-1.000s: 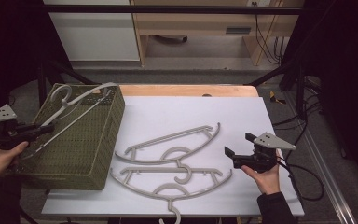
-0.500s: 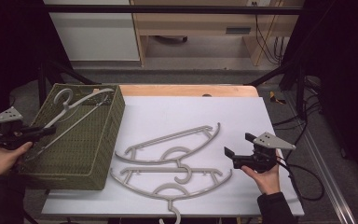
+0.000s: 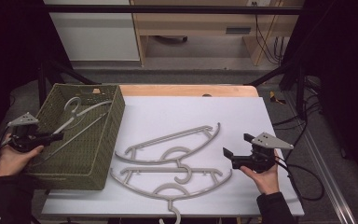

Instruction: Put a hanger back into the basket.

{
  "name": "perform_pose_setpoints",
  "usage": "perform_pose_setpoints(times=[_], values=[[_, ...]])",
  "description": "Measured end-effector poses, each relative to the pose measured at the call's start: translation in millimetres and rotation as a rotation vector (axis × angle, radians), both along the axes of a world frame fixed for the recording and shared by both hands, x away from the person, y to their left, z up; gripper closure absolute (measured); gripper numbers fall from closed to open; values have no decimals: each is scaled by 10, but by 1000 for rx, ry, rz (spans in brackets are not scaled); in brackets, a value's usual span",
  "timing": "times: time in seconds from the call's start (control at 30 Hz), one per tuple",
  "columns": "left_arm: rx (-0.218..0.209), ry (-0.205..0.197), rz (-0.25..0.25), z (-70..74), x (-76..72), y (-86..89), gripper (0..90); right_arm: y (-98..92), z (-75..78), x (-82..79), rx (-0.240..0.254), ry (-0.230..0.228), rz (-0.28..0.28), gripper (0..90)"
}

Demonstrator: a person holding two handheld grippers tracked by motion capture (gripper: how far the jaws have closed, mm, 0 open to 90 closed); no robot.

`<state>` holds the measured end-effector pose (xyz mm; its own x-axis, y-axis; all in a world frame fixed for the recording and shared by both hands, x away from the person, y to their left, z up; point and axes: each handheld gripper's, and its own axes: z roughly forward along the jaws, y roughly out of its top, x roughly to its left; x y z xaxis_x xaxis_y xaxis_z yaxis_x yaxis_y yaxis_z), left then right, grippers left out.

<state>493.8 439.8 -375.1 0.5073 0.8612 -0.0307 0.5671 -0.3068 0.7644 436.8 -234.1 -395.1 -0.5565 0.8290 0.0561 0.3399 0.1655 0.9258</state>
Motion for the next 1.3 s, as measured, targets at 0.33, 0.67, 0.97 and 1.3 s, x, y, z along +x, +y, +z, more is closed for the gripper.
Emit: perform_pose_setpoints(times=[0.33,0.67,0.97,1.3], values=[[86,6,79,52,20,-1,710,-1,0,1,-2,0,2,46],[67,-95,148,256,-102,22,608,-7,5,-3,-2,-1,1,44],[40,-132,116,368,-247,-72,481,-7,8,-1,-1,-2,5,44],[-16,-239,14,505,-423,-520,253,-12,23,-10,4,-9,6,43]])
